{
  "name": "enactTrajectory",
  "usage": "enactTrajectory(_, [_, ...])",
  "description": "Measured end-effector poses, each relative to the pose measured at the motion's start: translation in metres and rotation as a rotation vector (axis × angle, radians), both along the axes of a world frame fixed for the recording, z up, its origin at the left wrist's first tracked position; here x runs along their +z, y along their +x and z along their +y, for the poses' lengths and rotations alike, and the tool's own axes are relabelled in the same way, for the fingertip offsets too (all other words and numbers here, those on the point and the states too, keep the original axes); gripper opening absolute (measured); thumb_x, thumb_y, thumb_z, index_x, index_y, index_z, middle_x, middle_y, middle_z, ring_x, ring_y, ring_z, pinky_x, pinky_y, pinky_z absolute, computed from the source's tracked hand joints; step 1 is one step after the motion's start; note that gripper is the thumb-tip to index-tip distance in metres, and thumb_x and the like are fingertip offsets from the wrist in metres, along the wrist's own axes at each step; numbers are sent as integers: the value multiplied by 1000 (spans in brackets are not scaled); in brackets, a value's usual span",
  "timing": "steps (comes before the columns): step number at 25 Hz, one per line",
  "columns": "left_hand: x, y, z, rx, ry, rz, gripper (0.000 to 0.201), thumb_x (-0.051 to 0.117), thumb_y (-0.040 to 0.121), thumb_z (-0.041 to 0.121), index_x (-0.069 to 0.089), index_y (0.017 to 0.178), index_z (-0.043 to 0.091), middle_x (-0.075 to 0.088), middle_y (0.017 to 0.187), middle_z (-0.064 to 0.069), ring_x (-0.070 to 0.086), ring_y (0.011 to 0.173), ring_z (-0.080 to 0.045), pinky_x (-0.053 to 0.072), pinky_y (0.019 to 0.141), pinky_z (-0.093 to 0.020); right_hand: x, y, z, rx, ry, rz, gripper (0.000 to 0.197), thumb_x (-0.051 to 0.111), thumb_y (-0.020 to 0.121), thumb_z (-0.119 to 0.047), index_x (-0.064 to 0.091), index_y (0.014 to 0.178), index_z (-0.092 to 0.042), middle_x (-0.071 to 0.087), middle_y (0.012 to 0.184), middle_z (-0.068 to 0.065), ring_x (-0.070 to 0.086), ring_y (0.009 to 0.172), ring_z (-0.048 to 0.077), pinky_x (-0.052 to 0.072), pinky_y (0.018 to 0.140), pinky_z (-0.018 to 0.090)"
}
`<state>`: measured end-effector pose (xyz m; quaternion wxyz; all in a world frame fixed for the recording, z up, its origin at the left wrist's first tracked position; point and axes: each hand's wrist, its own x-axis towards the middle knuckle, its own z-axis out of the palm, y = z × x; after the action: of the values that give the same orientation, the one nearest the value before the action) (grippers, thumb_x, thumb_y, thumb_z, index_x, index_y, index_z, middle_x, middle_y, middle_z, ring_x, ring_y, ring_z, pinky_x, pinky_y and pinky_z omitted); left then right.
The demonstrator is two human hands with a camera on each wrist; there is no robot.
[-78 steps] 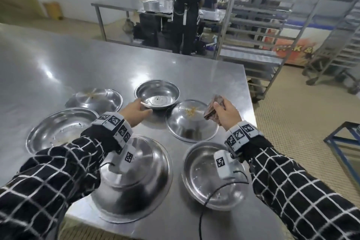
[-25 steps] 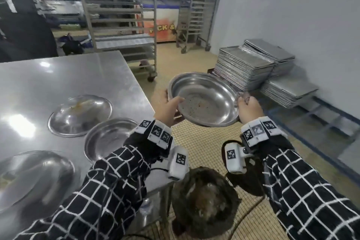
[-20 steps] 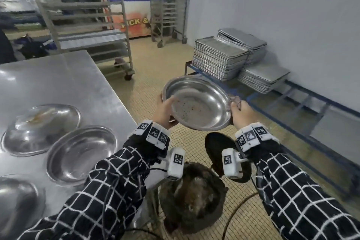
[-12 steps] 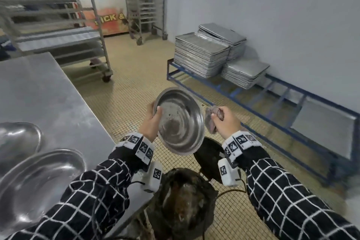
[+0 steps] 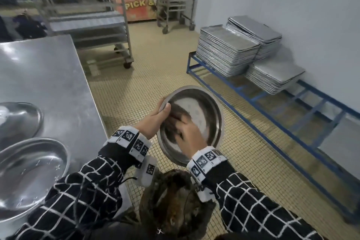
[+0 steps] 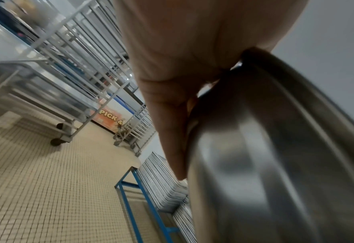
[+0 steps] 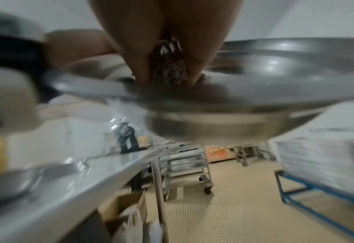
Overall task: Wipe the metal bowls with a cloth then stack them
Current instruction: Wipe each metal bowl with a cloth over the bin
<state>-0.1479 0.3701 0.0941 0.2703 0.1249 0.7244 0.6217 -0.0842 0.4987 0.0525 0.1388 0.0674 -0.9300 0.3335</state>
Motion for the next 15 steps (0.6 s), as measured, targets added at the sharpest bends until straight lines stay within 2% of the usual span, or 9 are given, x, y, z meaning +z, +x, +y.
enactTrajectory(2, [-2, -4, 3, 58, 20, 13, 50, 33, 100, 39, 13, 146, 37, 45, 126, 8, 47, 118, -9, 45, 80, -8, -4, 9, 17, 213, 213, -81, 45, 55, 86, -3, 55, 131, -9, 49, 138, 8, 43, 128, 19, 28, 113, 25])
enactTrajectory(4, [-2, -6, 4, 106, 1, 32, 51, 32, 100, 43, 14, 147, 35, 44, 137, 6, 44, 127, -13, 40, 99, -19, -1, 13, 40, 259, 278, -218, 38, 53, 89, -5, 58, 127, -9, 56, 130, 8, 50, 120, 20, 32, 111, 26])
enactTrajectory(6, [-5, -6, 5, 113, -1, 48, 65, 37, 94, 56, 10, 149, 36, 39, 144, 2, 42, 131, -18, 33, 108, -31, 8, 10, 60, 171, 61, -184, 33, 57, 91, -10, 61, 124, -10, 64, 120, 5, 58, 109, 14, 45, 101, 31])
enactTrajectory(8, [-9, -6, 5, 80, -7, 63, 70, 42, 86, 65, 16, 147, 40, 48, 141, -8, 54, 121, -27, 41, 106, -45, 22, -5, 76, 36, -160, -63, 39, 60, 89, -10, 58, 128, -18, 64, 121, -1, 59, 106, 7, 48, 94, 20])
enactTrajectory(9, [-9, -6, 6, 75, -11, 70, 66, 41, 89, 62, 19, 146, 39, 52, 137, -12, 58, 117, -29, 44, 103, -47, 28, -17, 81, 3, -171, 8, 43, 62, 88, -8, 57, 129, -20, 63, 123, -1, 58, 107, 6, 46, 94, 15])
enactTrajectory(10, [-8, -5, 8, 73, -20, 75, 61, 38, 93, 57, 19, 147, 36, 53, 136, -11, 57, 117, -28, 42, 105, -46, 31, -28, 85, -4, -108, 76, 45, 63, 87, -5, 57, 129, -20, 62, 125, 0, 58, 110, 8, 44, 96, 14])
enactTrajectory(12, [-2, 0, 14, 96, -33, 83, 54, 34, 99, 47, 15, 148, 34, 52, 135, -4, 54, 120, -20, 40, 106, -34, 28, -43, 88, 67, 133, 140, 45, 60, 88, -3, 58, 129, -20, 58, 130, 7, 54, 118, 19, 40, 106, 26])
enactTrajectory(14, [2, 2, 17, 132, -3, 122, 40, 32, 101, 40, 17, 138, 43, 57, 122, 3, 60, 106, -12, 47, 92, -22, 11, -42, 91, 161, 287, 59, 47, 55, 89, -3, 54, 134, -20, 49, 141, 8, 45, 127, 25, 26, 112, 27])
enactTrajectory(15, [5, 3, 17, 158, 21, 137, 36, 32, 101, 39, 20, 134, 46, 57, 122, 3, 61, 104, -13, 49, 89, -23, 1, -38, 93, 168, 322, 9, 49, 53, 91, -4, 49, 137, -20, 42, 146, 6, 39, 132, 25, 19, 113, 24])
